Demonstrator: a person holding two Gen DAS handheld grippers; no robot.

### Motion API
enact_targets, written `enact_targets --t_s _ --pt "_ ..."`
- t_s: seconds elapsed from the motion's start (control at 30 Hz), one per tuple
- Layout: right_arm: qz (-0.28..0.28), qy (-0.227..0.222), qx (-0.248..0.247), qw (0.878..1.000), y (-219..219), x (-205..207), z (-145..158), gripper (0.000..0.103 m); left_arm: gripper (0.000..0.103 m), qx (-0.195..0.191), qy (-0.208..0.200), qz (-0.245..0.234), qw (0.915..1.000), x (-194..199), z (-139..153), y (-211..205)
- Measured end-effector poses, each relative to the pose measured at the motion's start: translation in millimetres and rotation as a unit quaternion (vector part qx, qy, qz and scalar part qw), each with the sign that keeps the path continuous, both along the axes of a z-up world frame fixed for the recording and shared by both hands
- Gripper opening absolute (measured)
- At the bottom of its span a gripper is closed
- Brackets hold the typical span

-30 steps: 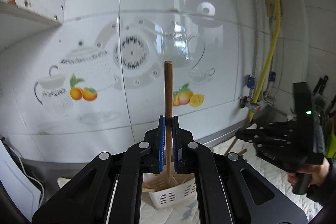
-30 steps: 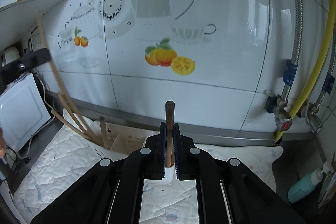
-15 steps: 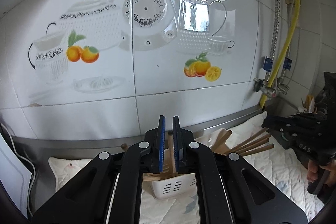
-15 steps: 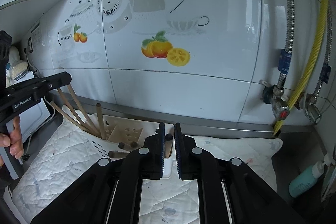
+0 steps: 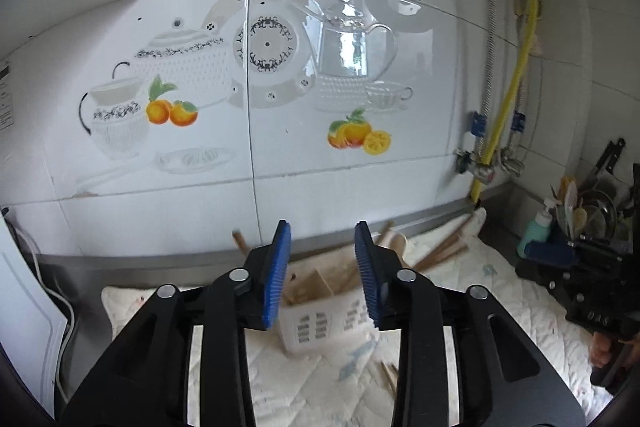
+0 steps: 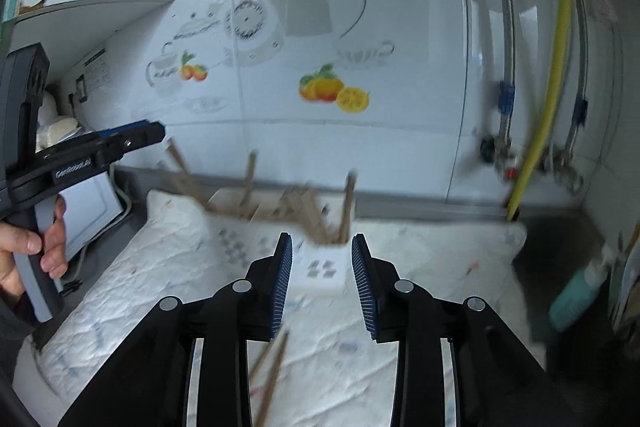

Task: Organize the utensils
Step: 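Withdraw both open grippers back over the last two chopsticks, then close the right gripper on one chopstick while the left gripper grasps the other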

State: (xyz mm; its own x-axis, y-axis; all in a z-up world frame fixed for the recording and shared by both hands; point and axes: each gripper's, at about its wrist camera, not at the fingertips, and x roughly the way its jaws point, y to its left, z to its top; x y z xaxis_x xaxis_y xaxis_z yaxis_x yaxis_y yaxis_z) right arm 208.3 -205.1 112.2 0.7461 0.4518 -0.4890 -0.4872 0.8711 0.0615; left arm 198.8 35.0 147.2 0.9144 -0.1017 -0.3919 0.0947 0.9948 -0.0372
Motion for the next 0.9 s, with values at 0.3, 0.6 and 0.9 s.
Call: enact_targets --t_s 0.3,0.6,0.9 --pt "0.000 0.056 -0.021 0.998 8.1 -68.1 -74.0 0.031 0.061 0.002 0.037 -0.023 0.9990 -59.7 -44.7 -11.9" --pt "-0.003 0.136 -0.029 0.990 20.6 -107.0 -155.0 0.027 0.074 -0.029 0.089 -0.015 0.9955 -101.2 -98.6 -10.0" --pt "-0.013 0.172 -0.032 0.984 30.5 -102.5 -186.6 0.021 0.081 -0.058 0.131 0.002 0.9897 -122.2 -141.0 -3.3"
